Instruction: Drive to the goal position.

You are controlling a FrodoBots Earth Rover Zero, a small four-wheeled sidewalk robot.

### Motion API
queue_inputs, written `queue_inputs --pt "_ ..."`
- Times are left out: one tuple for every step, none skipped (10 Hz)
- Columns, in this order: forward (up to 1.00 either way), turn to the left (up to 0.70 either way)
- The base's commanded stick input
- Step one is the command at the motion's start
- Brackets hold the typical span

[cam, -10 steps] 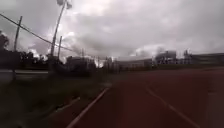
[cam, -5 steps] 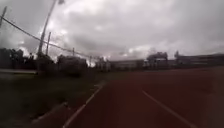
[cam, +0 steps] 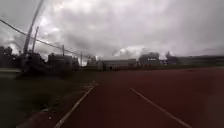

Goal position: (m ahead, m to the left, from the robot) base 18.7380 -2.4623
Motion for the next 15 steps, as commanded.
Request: queue_inputs --pt "0.50 0.00" --pt "0.50 0.00" --pt "0.50 0.00" --pt "0.50 0.00" --pt "0.50 0.00" --pt "0.50 0.00" --pt "0.50 0.00" --pt "0.50 0.00" --pt "0.50 0.00" --pt "0.50 0.00" --pt "0.50 0.00" --pt "0.50 0.00" --pt "0.50 0.00" --pt "0.50 0.00" --pt "0.50 0.00"
